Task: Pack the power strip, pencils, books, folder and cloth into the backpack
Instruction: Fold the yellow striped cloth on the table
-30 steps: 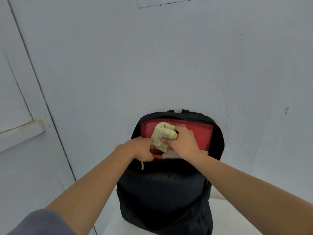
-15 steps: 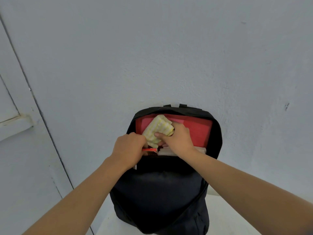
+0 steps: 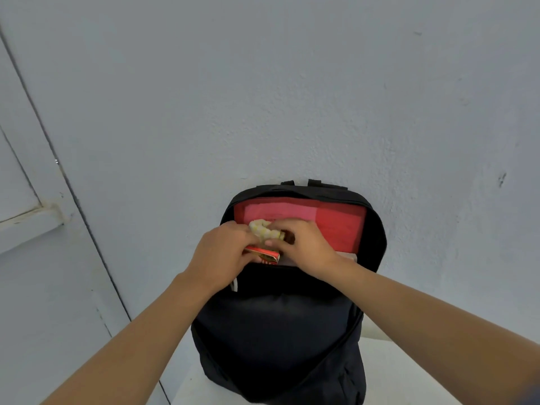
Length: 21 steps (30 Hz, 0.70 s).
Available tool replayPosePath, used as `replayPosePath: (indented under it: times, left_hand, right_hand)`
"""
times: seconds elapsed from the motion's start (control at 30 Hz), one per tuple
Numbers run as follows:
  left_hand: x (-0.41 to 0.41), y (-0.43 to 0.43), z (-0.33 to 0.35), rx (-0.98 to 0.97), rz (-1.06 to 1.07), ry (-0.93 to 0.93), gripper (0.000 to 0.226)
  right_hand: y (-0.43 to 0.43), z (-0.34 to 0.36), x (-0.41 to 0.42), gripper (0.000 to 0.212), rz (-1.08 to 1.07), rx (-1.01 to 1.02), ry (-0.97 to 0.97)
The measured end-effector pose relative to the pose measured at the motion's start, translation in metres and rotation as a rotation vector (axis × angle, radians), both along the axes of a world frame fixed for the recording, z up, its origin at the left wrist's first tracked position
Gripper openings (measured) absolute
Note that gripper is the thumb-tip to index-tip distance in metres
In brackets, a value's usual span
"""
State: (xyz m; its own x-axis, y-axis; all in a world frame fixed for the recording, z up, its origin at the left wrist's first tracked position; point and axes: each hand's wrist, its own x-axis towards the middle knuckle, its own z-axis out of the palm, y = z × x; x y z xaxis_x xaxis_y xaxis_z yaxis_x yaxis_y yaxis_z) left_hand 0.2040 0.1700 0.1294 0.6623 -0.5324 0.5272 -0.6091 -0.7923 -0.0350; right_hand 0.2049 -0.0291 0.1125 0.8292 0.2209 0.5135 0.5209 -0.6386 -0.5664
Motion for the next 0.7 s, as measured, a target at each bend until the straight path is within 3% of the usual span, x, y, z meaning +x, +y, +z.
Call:
replayPosePath:
  times: [0.2, 0.27, 0.43, 0.57, 0.7]
  left_hand:
    - [0.01, 0.0, -0.01, 0.067, -0.163, -0.075, 0.024]
    - [0.011, 0.003, -0.011, 0.032, -0.134, -0.066, 0.023]
    - [0.01, 0.001, -0.014, -0.001, -0.014, -0.059, 0.057]
    - [0.011, 0.006, -0.014, -0.09, 0.052, 0.147, 0.072]
    - [-0.001, 0.013, -0.007, -0.353, -0.042, 0.396, 0.053]
  right_hand:
    - [0.003, -0.001, 0.013, 0.017, 0.007, -0.309, 0.067]
    - [0.006, -0.004, 0.012, 0.019, 0.035, -0.285, 0.053]
    - [0.001, -0.01, 0.002, 0.018, 0.016, -0.086, -0.003]
    - [-0.01, -0.015, -0.023, 0.022, -0.064, -0.024, -0.143]
    - [-0.022, -0.013, -0.064, 0.022, 0.016, -0.057, -0.144]
